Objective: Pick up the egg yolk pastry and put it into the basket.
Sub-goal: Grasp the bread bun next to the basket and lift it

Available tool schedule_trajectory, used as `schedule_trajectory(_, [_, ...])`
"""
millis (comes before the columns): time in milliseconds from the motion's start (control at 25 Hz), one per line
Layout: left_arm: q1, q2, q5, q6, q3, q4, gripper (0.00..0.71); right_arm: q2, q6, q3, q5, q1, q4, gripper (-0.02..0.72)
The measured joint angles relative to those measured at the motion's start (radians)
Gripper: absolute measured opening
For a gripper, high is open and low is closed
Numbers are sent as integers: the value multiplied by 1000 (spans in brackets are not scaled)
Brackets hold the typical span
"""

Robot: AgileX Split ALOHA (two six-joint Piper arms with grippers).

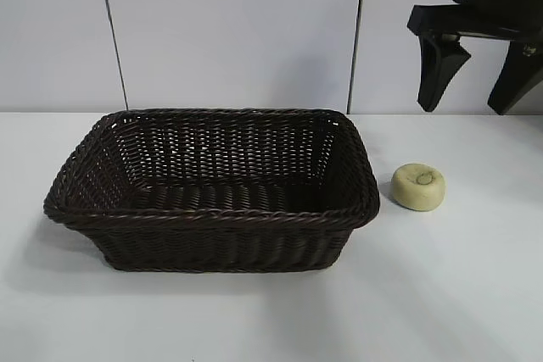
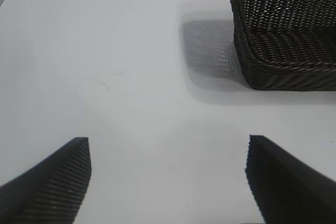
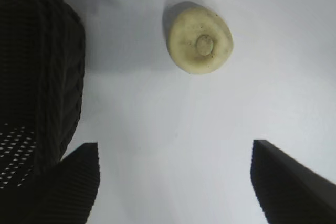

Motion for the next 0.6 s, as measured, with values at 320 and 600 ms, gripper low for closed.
schedule_trajectory(320, [0, 0, 0, 0, 0, 0, 589, 123, 17, -2, -126, 0, -3, 568])
schedule_trajectory(600, [0, 0, 0, 0, 0, 0, 589, 212, 22, -2, -178, 0, -3, 568])
